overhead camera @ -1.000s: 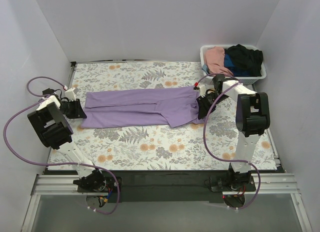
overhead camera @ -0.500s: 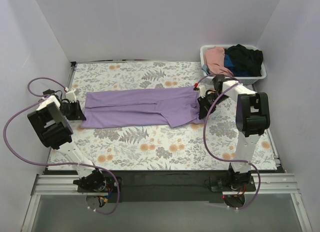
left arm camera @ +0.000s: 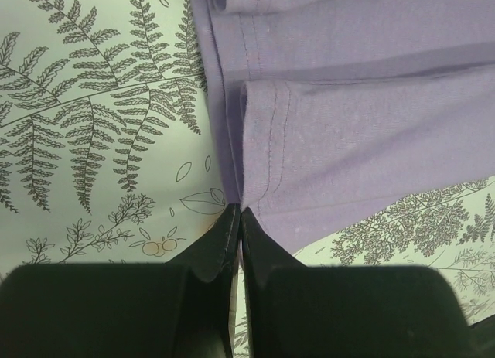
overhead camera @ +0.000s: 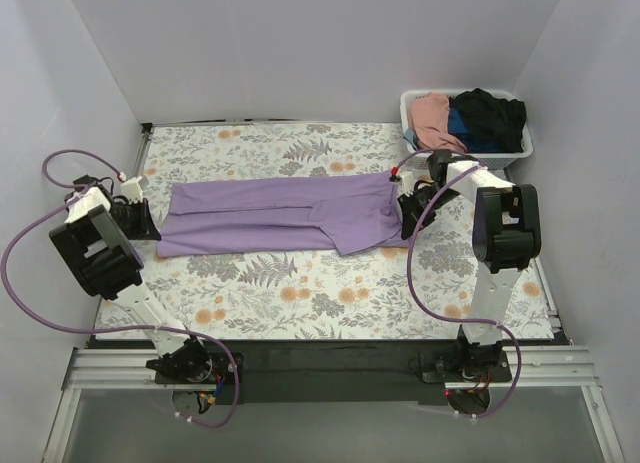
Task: Fold and stack the t-shirts
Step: Fold the tshirt
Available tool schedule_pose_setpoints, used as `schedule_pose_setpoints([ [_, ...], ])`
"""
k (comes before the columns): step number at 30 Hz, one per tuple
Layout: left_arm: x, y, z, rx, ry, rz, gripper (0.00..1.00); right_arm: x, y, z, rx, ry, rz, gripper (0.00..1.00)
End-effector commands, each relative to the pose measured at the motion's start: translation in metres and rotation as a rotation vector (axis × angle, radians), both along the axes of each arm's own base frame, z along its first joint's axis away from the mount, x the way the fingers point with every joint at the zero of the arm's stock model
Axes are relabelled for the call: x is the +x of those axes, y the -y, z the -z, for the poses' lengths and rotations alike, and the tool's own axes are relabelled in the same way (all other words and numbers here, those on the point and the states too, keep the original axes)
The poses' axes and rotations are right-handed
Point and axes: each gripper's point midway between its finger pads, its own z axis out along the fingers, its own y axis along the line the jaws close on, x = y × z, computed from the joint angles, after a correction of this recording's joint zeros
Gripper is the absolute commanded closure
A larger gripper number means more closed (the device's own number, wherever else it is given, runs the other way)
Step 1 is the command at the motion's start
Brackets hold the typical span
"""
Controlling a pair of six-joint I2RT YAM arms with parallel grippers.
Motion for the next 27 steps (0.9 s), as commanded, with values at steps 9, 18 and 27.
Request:
schedule_pose_setpoints([
  [9, -0.013, -0.003, 0.022, 0.037, -0.027, -0.012, 1.00, -0.002, 0.003, -0.002, -0.017, -0.021, 0.015, 0.99],
  [18, -0.020, -0.002, 0.023, 0.056, -0.023, 0.006, 0.95, -0.009, 0.008, -0.002, -0.045, -0.024, 0.018, 0.99],
  [27, 0.034, 0.094, -0.127, -0.020, 0.571, 0.360, 0.51, -0.005, -0.001, -0.013, -0.001, -0.024, 0.046, 0.99],
])
